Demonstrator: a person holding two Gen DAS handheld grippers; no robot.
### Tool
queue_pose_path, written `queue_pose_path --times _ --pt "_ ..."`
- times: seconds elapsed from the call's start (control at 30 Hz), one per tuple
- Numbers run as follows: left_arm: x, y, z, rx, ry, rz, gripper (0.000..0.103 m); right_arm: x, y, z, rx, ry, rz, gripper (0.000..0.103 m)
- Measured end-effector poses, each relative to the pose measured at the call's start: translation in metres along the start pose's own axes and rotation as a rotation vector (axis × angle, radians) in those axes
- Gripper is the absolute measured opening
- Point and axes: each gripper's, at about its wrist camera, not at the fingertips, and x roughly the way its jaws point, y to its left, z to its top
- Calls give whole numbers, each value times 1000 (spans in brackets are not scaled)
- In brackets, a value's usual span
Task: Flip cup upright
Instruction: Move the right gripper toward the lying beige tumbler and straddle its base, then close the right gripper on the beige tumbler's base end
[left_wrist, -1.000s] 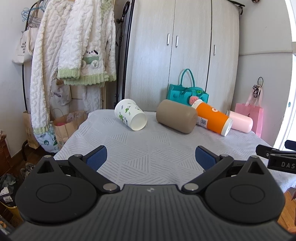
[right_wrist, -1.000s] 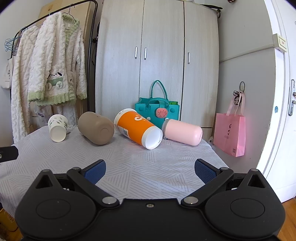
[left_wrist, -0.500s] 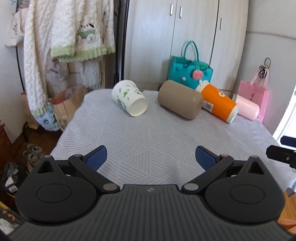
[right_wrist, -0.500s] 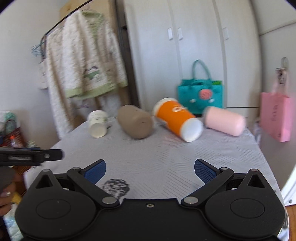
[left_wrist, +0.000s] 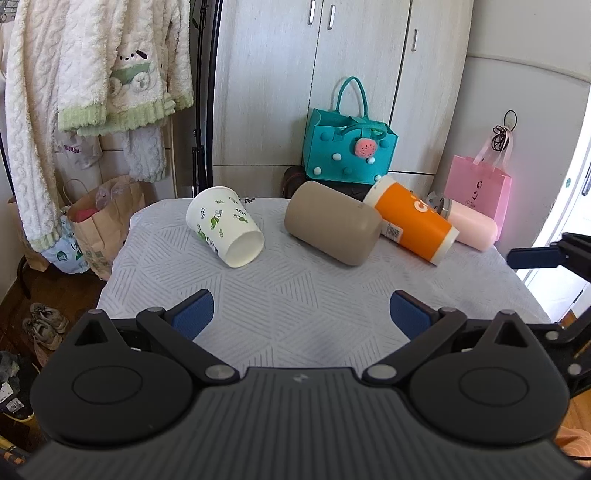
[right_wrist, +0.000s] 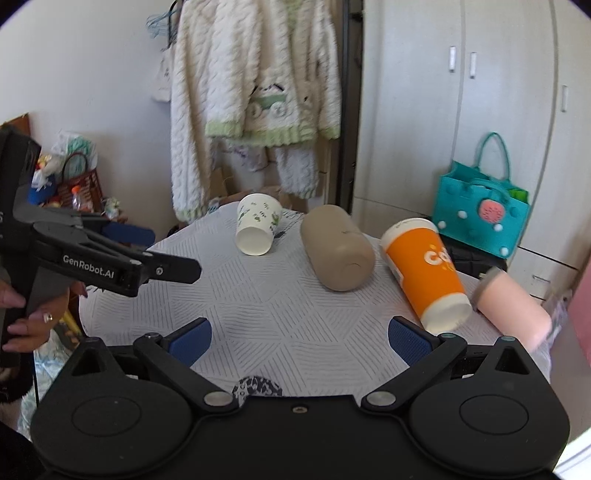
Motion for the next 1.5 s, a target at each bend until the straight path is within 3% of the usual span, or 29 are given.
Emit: queue_pose_path --times 0.33,0.5,0.73,1.2,1.5 --pt "45 25 11 -105 41 -3 103 48 -16 34 -81 33 63 103" --pt "64 31 13 -144 60 -5 103 70 -23 43 -99 60 51 103" --pt "73 42 17 -205 31 -9 103 95 -23 53 -194 45 22 103" --pt "89 55 17 -279 21 -67 103 146 -36 71 -229 127 36 102" --pt "94 59 17 -291 21 -86 103 174 -38 79 -235 176 26 92"
